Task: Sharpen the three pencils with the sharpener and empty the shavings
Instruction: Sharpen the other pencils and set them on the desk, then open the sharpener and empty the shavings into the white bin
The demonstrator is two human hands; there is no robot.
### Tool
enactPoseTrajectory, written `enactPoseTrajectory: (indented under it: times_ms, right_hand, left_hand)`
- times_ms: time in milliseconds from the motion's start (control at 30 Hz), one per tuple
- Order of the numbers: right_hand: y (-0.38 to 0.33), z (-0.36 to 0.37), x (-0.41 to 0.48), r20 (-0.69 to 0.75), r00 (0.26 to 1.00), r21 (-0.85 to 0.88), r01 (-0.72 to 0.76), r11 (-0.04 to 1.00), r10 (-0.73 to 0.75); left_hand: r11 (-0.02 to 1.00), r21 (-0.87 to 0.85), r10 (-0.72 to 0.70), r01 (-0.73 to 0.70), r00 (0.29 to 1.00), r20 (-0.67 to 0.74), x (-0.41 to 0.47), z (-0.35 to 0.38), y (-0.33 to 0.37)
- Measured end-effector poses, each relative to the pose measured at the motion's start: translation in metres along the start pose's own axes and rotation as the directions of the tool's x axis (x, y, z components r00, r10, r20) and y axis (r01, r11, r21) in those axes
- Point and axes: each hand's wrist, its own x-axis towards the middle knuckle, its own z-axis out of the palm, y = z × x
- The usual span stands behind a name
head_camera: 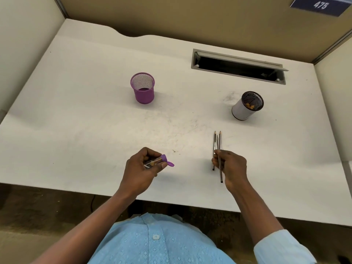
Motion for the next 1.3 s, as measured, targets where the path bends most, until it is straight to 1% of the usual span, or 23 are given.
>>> enactPoseTrajectory:
  times_ms: [67, 133, 267, 433, 533, 733, 867, 967, 1300]
  right_hand:
    - [0.0, -0.003, 0.013, -0.135, 0.989, -0.081, 0.05, 0.995, -0.061]
    - [0.001, -0.005, 0.024, -0.224, 0.967, -0.161, 0.09, 0.983, -0.125]
    - [0.0, -0.007, 0.041, -0.295, 0.929, -0.284, 0.139, 0.949, -0.224]
    - [0.007, -0.004, 0.059, -0.295, 0.913, -0.452, 0.127, 0.883, -0.282]
    - [0.009, -0.004, 0.065, -0.267, 0.903, -0.529, 0.153, 0.835, -0.335]
    - [0.009, -0.006, 0.073, -0.201, 0.884, -0.652, 0.2, 0.731, -0.421]
    - [0.013, -0.006, 0.081, -0.176, 0.874, -0.694, 0.217, 0.687, -0.454]
    - [0.017, -0.004, 0.085, -0.179, 0.865, -0.702, 0.221, 0.677, -0.468]
    - [0.024, 0.0, 0.088, -0.231, 0.862, -0.676, 0.191, 0.712, -0.451]
  left_hand:
    - [1.0, -0.009, -0.003, 0.003, 1.0, -0.003, 0.001, 0.003, 0.001]
    - [1.0, -0.017, -0.009, 0.009, 1.0, -0.006, 0.002, 0.005, 0.002]
    - [1.0, -0.014, -0.012, 0.012, 1.0, -0.004, 0.003, 0.008, 0.003]
    - [1.0, -0.005, -0.017, 0.017, 1.0, 0.002, 0.0, 0.008, 0.001]
    - [1.0, -0.001, -0.025, 0.025, 1.0, 0.002, -0.003, 0.008, -0.002]
    - [0.999, -0.004, -0.04, 0.04, 0.999, -0.004, -0.011, 0.007, -0.009]
    - [0.999, 0.0, -0.044, 0.044, 0.999, -0.002, -0.014, 0.008, -0.01]
    - [0.999, 0.004, -0.048, 0.048, 0.999, -0.004, -0.015, 0.008, -0.009]
    - [0.999, 0.004, -0.043, 0.043, 0.999, -0.009, -0.017, 0.01, -0.007]
